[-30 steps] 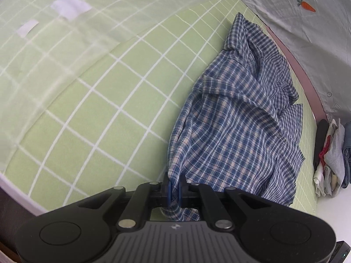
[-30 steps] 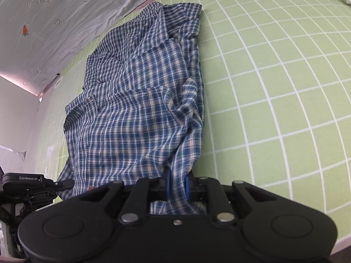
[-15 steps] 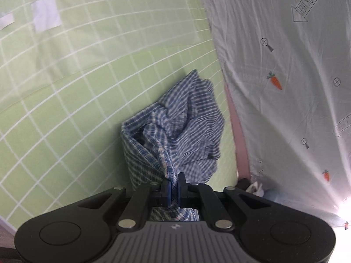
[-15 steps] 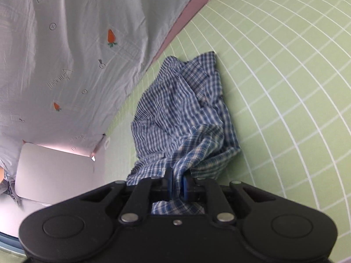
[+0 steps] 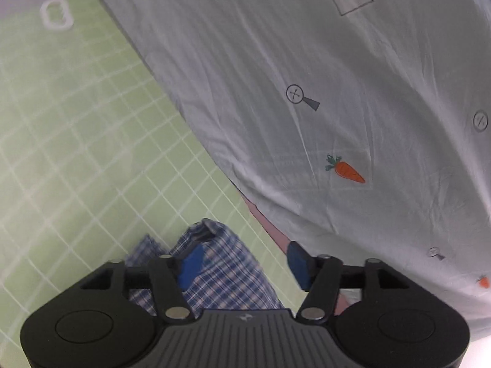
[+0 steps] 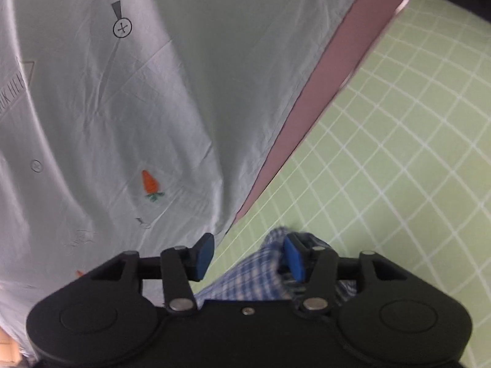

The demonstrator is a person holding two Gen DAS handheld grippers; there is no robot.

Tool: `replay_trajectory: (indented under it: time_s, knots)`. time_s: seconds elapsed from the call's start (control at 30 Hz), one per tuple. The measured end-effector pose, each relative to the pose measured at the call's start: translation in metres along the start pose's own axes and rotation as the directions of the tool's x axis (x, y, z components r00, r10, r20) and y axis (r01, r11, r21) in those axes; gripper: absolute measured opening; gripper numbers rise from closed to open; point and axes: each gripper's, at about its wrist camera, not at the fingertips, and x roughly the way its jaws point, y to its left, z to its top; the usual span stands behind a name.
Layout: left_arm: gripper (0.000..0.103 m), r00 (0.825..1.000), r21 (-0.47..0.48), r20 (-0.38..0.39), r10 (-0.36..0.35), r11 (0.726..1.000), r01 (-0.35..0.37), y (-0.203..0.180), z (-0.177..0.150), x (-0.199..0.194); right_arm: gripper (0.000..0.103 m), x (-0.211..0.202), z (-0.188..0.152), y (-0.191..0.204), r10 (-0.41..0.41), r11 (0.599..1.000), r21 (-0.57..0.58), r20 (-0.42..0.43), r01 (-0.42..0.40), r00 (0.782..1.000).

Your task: Fold clothes

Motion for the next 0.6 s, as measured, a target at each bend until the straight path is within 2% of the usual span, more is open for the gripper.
replay_trajectory:
  time_s: [0.03, 0.07, 0.1, 0.17, 0.27, 0.33, 0.4, 0.47, 0.6]
  knots:
    - [0.080, 0.999, 0.053, 0.011, 0.036, 0.998, -0.036, 0.001, -0.002, 0.003, 0.063, 0.003, 0.000, 0.005, -0.044, 0.997, -0.070, 0.010, 0.045, 0.999]
    - [0.081, 0.997, 0.101, 0.019, 0.072, 0.992, -0.073, 0.004, -0.006, 0.007, 0.076, 0.006, -0.003, 0.008, -0.092, 0.985, -0.143, 0.027, 0.095, 0.995]
    - [0.083, 0.994, 0.134, 0.013, 0.110, 0.985, -0.111, 0.010, -0.011, 0.010, 0.080, 0.009, -0.008, 0.010, -0.134, 0.968, -0.207, 0.044, 0.140, 0.990]
    - [0.083, 0.982, 0.179, -0.023, 0.188, 0.967, -0.180, 0.026, -0.024, 0.018, 0.082, 0.015, -0.022, 0.001, -0.185, 0.951, -0.245, 0.028, 0.186, 0.982]
    - [0.083, 0.963, 0.224, -0.105, 0.250, 0.949, -0.222, 0.052, -0.044, 0.026, 0.082, 0.023, -0.043, -0.017, -0.223, 0.949, -0.236, -0.038, 0.209, 0.974]
    - [0.083, 0.956, 0.238, -0.138, 0.258, 0.946, -0.221, 0.063, -0.053, 0.028, 0.083, 0.025, -0.056, -0.030, -0.218, 0.958, -0.207, -0.080, 0.197, 0.973]
    - [0.084, 0.956, 0.244, -0.164, 0.245, 0.949, -0.201, 0.069, -0.060, 0.030, 0.090, 0.027, -0.067, -0.037, -0.207, 0.966, -0.176, -0.102, 0.187, 0.973]
    - [0.086, 0.957, 0.249, -0.180, 0.226, 0.952, -0.178, 0.070, -0.064, 0.033, 0.095, 0.029, -0.074, -0.041, -0.205, 0.970, -0.156, -0.109, 0.187, 0.973]
    - [0.088, 0.959, 0.249, -0.207, 0.195, 0.958, -0.141, 0.069, -0.068, 0.044, 0.097, 0.039, -0.079, -0.046, -0.205, 0.974, -0.120, -0.122, 0.190, 0.971]
